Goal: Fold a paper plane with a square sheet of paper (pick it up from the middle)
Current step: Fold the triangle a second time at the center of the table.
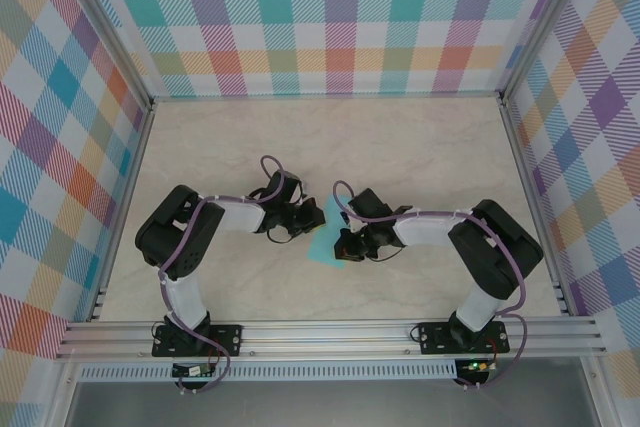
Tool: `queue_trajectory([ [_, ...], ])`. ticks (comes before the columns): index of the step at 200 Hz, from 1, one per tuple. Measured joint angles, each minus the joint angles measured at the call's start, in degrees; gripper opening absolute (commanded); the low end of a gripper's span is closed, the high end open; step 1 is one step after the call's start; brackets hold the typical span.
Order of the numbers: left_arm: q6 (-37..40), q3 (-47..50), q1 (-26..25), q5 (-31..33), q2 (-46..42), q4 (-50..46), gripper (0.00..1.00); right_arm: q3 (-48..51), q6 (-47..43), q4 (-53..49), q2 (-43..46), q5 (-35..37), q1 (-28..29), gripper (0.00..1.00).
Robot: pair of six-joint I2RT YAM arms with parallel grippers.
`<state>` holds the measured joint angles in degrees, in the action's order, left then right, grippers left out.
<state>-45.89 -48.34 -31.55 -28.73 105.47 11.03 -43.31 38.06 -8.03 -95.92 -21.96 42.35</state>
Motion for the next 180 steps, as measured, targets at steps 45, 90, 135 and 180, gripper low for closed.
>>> queue_trajectory([
  [45, 1.6, -1.6, 1.4, 0.2, 0.0, -3.1, 0.00, -0.7, -5.1, -3.0, 0.1, -1.0, -0.8, 0.00],
  [90, 2.7, -2.0, 2.9, 2.2, -5.1, -7.3, 0.00, -1.7, -10.5, -8.2, 0.1, -3.2, -1.3, 0.01],
  [135, 1.8, -1.1, -0.5, 2.2, -12.2, -7.2, 0.00, -2.6, -12.0, -11.6, 0.1, -3.2, -1.5, 0.03],
  [180, 0.3, 0.4, -6.2, 1.5, -9.7, -5.4, 0.00, -2.6, -10.6, -11.4, 0.1, -3.1, -1.5, 0.04],
])
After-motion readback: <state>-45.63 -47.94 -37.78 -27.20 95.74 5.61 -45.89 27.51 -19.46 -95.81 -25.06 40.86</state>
